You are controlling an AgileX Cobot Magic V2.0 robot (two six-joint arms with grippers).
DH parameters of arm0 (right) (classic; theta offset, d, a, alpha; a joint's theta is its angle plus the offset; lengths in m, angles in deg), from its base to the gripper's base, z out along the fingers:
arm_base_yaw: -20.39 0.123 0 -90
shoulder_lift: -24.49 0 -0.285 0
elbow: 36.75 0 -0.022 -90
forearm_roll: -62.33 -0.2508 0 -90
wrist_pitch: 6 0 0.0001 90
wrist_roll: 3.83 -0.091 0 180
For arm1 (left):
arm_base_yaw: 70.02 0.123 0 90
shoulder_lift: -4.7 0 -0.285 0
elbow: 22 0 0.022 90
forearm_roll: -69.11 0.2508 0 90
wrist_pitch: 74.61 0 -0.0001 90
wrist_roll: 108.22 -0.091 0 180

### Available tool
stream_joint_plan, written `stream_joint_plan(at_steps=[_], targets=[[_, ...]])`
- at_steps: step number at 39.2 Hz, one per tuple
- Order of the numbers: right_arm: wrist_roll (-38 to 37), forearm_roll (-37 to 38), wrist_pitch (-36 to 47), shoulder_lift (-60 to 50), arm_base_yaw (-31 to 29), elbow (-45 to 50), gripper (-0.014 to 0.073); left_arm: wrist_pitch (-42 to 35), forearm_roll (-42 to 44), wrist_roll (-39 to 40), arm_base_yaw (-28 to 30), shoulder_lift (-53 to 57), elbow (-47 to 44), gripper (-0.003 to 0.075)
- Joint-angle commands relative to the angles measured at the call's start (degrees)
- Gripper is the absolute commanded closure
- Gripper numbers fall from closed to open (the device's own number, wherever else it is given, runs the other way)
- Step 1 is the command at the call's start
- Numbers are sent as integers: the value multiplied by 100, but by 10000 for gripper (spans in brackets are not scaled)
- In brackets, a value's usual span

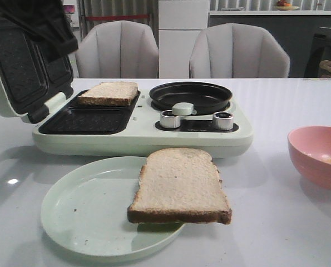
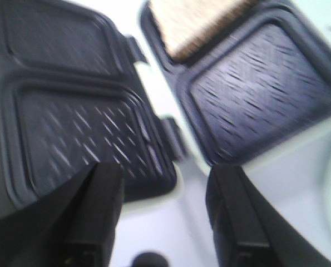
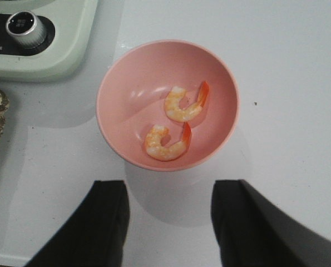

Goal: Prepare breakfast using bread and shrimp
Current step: 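Move the right gripper to the remaining bread slice on the plate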

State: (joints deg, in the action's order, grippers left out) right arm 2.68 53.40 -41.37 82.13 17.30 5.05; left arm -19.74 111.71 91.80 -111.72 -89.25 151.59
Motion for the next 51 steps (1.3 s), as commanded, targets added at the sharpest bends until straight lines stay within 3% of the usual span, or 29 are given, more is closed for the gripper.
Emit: stream_joint_plan(at_steps=[1,23,27,37,45,51], targets=[[31,-15,297,-28,21,-201,137,-30,-897,-482,-58,876,-33,318],[31,-20,378,-28,21,-201,137,-782,-4099,-1717,-58,3632,-1781,318],[31,-160,340,-28,21,-201,137,-923,-4156,-1730,-58,3832,-1996,318],[238,-1439,-32,217,174,-201,132,-1125,-4146,-1727,-58,3865,-2111,318],[466,-2078,-17,1009,1099,-201,23,-1239,-4135,-1727,-58,3816,-2111,318],[470,-2509,379,1768,1875,-224,13,-1247,-4125,-1727,-58,3816,-2111,319]])
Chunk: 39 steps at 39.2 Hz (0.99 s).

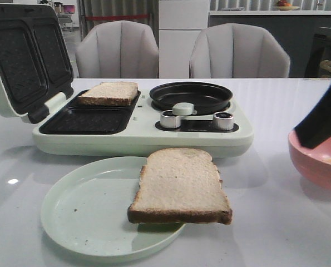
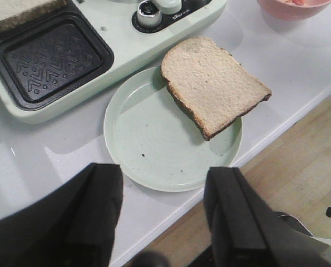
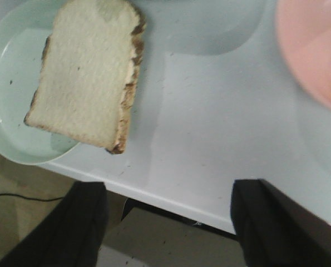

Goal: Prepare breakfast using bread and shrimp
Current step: 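Move the right gripper to the remaining bread slice on the plate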

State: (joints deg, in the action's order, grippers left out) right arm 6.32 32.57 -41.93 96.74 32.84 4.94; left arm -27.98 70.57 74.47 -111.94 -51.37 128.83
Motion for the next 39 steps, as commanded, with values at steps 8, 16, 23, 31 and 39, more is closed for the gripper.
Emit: stream_joint_plan(at_steps=[8,16,23,31,39], targets=[[106,-976,728,1411,658,-464,13,-423,-11,6,-35,27,165,319],[151,-991,290,2312,658,-1119,13,-423,-11,6,-35,27,165,319],[205,-1028,-6,2901,658,-1734,13,-423,-11,6,-35,27,165,319],[205,-1034,-330,3429,658,-2309,13,-423,-11,6,-35,27,165,319],[245,-1046,-705,3789,658,-2717,13,-423,-11,6,-35,27,165,318]])
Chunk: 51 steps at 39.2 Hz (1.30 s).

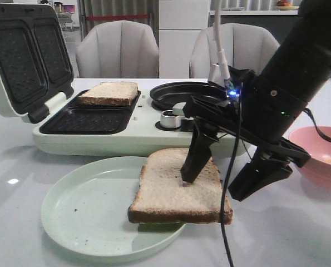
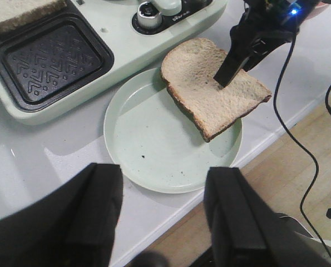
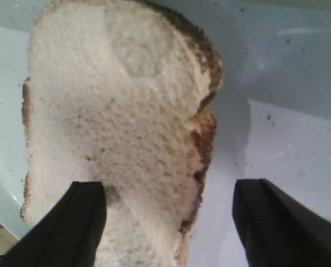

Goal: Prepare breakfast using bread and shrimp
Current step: 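Move the right gripper to the remaining bread slice on the plate, then grasp the bread slice with the right gripper and lift it, then carry the bread over the sandwich plates and release it on top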

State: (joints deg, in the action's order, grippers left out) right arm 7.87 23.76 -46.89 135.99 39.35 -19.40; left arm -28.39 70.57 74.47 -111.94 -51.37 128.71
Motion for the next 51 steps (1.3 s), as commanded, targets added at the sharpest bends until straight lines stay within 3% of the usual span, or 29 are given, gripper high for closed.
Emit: stream_joint_plan(at_steps=[1,7,18,25,33,43,51], targets=[[94,-178,-226,-101,7,-308,13,-382,-11,6,-35,27,178,319],[211,-209,-299,103,7,-412,44,-372,-11,6,-35,27,178,318],[289,-240,-345,83,7,-412,367,-372,12,6,-35,27,178,319],[289,-229,-367,-188,7,-412,482,-372,12,6,-35,27,178,318],[289,-229,-402,-936,7,-412,537,-361,12,6,-35,27,178,319],[289,-538,-292,-1442,7,-425,538,-361,12,6,-35,27,178,319],[871,-1430,817,-1412,247,-471,538,-361,12,6,-35,27,178,319]])
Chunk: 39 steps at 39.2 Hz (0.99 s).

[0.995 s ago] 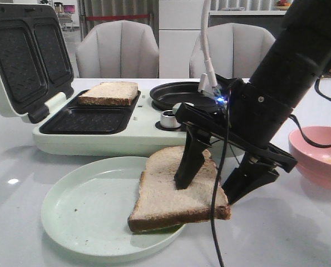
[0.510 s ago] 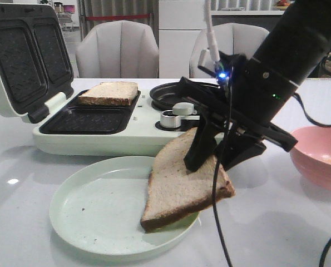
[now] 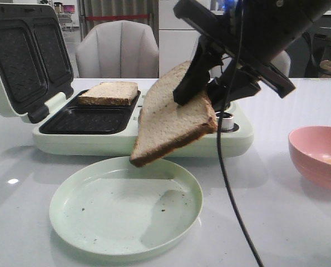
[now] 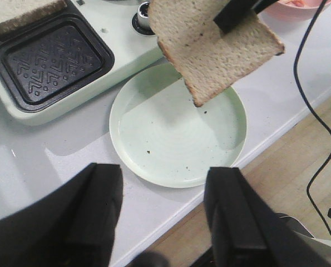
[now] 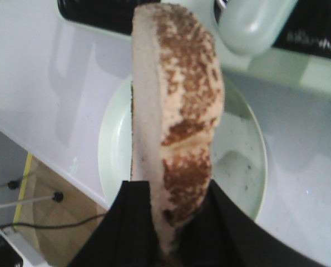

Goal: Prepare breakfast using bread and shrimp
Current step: 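Carry the bread over the sandwich plates and release it on top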

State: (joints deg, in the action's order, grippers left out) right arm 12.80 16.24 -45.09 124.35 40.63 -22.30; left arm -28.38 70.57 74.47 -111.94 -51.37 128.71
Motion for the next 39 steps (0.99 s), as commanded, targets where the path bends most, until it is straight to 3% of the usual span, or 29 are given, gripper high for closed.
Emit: stream_joint_plan(at_steps=[1,7,24,28,36,39], targets=[[557,-833,907,-222,204,-194,538,-363,12,6,-35,27,178,319],[978,-1225,1346,143,515,-751,538,-375,12,6,-35,27,178,319],[990,-1581,749,2523,686,-3605,516,-375,12,6,-35,27,178,319],[990,-1581,659,2775,686,-3864,409,-375,12,6,-35,27,178,318],[994,-1563,795,2925,653,-3899,78,-375,12,6,-35,27,178,318],[994,-1558,736,2912,604,-3899,33,-375,12,6,-35,27,178,318]])
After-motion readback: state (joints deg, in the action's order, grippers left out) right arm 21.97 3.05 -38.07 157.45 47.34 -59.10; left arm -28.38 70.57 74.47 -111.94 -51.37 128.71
